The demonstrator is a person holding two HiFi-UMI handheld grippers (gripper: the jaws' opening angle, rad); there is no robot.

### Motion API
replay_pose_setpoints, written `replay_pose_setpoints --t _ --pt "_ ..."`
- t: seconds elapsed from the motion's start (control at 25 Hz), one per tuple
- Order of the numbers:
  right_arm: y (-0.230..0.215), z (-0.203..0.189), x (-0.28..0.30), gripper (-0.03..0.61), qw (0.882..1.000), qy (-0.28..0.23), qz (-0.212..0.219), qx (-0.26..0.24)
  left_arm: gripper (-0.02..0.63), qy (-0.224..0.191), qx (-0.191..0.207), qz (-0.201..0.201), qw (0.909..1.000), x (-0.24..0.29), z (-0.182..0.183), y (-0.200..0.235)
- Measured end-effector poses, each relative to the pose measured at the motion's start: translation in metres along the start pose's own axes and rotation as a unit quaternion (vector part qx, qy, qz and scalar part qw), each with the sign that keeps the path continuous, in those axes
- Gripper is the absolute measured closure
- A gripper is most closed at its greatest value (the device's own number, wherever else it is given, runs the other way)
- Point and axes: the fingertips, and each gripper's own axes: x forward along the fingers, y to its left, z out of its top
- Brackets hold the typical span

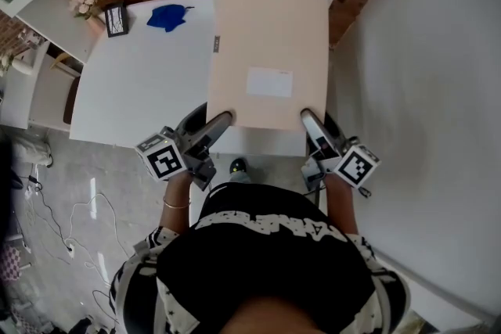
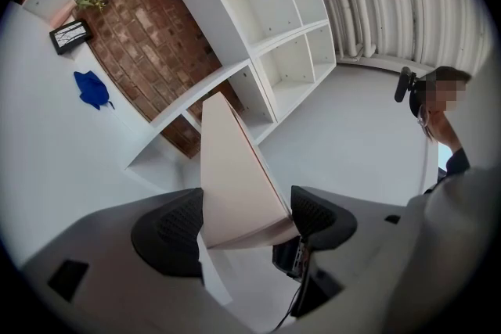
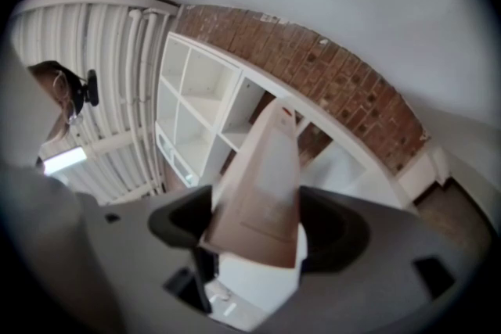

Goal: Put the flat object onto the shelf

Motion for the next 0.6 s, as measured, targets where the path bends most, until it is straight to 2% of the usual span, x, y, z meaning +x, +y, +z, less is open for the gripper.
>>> replay_pose_setpoints --t 0.28,0.48,0.6 --pt "0.006 -0.006 0.01 0.219 1.0 0.014 -0.013 -0.007 0.252 0.013 0.008 -0.012 0.9998 -0.002 0.014 0.007" --pt "-0.006 -0.008 0.043 0.219 1.0 0.012 -0.012 -0.013 0.252 0.009 0.001 -0.015 0.9998 0.003 0.027 0.039" --pt "-0.002 -0.007 0.038 0.219 1.0 0.012 -0.015 -0.013 0.252 0.01 -0.002 -0.015 0.9998 0.001 0.025 0.034"
